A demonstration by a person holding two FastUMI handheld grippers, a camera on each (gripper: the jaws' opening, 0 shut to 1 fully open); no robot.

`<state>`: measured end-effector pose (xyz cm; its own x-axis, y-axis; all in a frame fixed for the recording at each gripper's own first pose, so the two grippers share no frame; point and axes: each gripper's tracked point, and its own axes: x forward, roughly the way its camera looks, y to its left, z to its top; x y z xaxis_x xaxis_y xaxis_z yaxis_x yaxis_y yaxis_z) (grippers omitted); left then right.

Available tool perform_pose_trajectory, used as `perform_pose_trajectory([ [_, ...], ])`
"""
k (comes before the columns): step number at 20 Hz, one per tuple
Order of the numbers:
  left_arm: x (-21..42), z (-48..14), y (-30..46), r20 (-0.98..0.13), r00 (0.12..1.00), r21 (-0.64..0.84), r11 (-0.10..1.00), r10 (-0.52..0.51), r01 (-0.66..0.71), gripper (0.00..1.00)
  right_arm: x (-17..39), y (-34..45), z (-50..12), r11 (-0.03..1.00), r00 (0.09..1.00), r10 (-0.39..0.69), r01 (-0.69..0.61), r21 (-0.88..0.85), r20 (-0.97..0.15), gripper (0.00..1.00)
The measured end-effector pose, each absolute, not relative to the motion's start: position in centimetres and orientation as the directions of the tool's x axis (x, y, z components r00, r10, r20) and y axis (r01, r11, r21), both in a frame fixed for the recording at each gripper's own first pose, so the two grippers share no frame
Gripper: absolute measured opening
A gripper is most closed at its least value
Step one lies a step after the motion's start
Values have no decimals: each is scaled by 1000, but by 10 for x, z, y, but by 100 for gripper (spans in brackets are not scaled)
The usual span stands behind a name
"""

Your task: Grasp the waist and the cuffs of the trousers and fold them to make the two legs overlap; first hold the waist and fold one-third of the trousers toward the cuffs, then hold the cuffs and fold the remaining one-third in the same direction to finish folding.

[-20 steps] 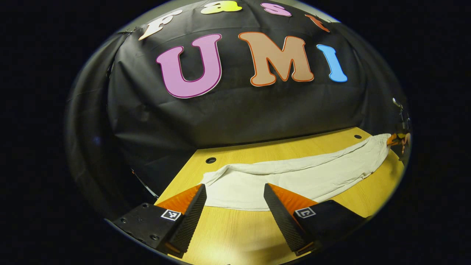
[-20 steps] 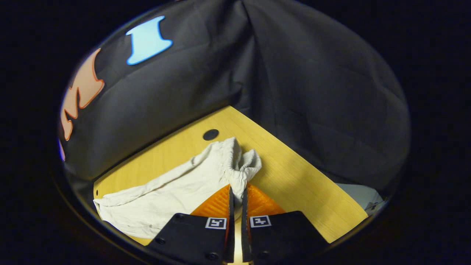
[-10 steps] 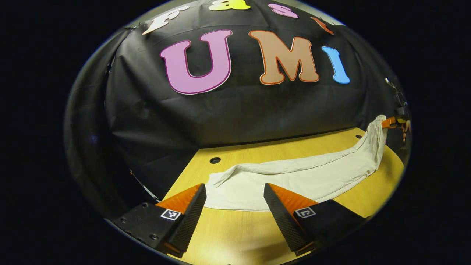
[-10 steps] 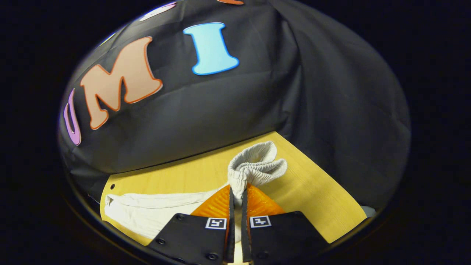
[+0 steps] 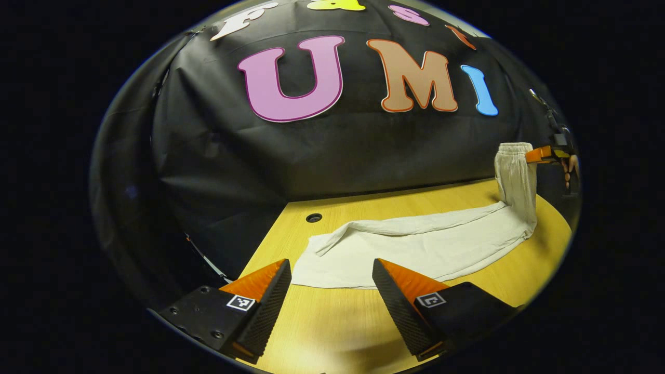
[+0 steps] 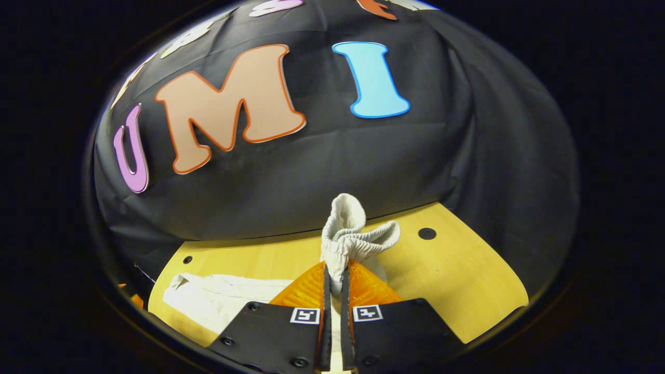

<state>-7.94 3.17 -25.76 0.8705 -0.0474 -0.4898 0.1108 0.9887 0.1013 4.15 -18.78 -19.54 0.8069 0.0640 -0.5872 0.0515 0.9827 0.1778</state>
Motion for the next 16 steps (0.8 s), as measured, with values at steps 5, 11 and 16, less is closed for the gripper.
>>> perform_pose_trajectory([
  [5, -83, -266, 50, -508, 860, 83, 992, -44, 99, 96, 40, -188, -194, 979, 776, 168, -57, 198, -609, 9],
  [11, -82, -288, 65, -540, 840, 54, 994, -48, 92, 96, 34, -203, -197, 965, 676, 257, -222, 142, -691, 10],
  [16, -78, -303, 72, -558, 827, 27, 995, -61, 92, 97, 35, -208, -175, 956, 621, 238, -284, 69, -746, 11],
])
